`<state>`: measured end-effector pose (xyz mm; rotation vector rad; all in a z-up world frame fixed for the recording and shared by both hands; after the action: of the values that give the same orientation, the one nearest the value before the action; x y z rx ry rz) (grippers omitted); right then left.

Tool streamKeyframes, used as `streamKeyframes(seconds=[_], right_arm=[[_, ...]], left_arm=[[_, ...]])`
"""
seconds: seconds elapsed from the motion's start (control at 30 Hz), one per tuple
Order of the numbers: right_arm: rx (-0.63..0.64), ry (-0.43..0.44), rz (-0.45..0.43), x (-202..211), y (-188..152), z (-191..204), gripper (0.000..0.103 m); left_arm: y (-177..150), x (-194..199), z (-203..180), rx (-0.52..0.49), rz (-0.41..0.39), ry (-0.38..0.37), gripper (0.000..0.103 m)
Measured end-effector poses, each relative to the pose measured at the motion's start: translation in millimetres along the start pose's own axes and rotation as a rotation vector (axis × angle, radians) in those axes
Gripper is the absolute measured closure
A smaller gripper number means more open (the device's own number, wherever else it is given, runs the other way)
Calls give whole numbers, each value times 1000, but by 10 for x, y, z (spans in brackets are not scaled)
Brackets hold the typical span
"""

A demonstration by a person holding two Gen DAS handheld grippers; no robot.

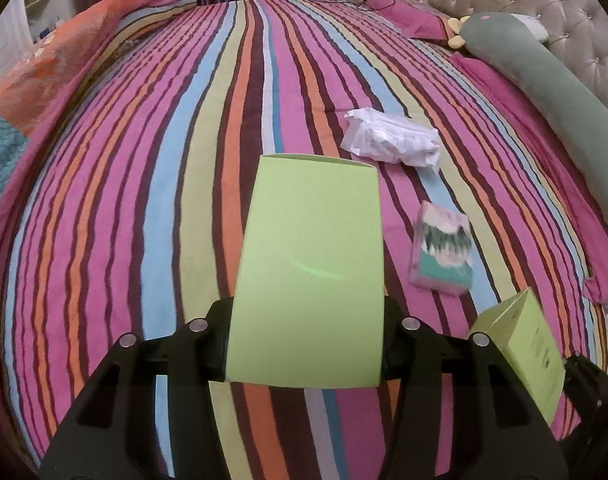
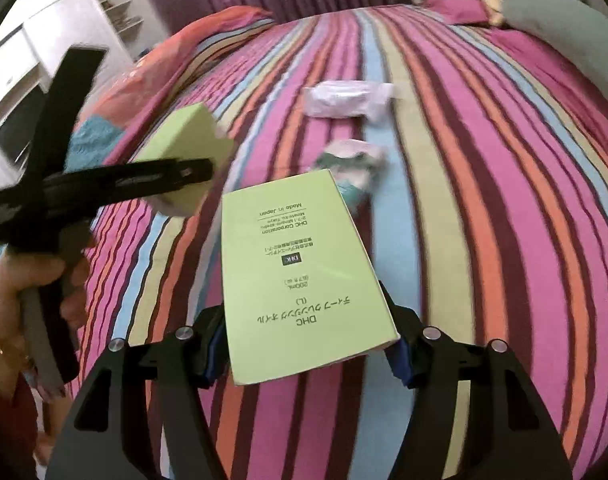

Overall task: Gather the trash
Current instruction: 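Carry both green boxes down over the white mesh wastebasket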

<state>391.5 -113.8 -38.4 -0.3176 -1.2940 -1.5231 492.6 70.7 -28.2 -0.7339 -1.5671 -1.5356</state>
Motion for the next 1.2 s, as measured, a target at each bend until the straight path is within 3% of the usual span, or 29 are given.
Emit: streamKeyframes(seconds=[0.13,0.47,0.8,0.97,1.2], right_arm=[[-46,-28,-3,150,-163,-99,43],[-102,-7,-25,543,-608,-55,43],[-116,26,-28,1007,-1265,150,43],[-116,42,-18,1259,-1684,276,43],[-125,53,57,1371,-2362,421,43]], left_arm=[[-162,194,49,5,-4,-4,54],[-814,743,211,5,-31,-35,54],[-1775,1217,374,4,-29,-65,54],[-2343,1491,324,-62,-29,-103,54],[-3162,1833,173,-118,-5,-162,54]])
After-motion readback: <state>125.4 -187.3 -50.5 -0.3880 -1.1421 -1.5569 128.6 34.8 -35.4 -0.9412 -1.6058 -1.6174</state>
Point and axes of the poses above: each gripper's, at about its wrist camera, not at the fingertips, and x roughly against the way its jaws point, z to its left, y to its top, the point moved 4 cm from there along -x, roughly the way its jaws point, and after that the axes turned 9 degrees about y, right-handed, at the moved point
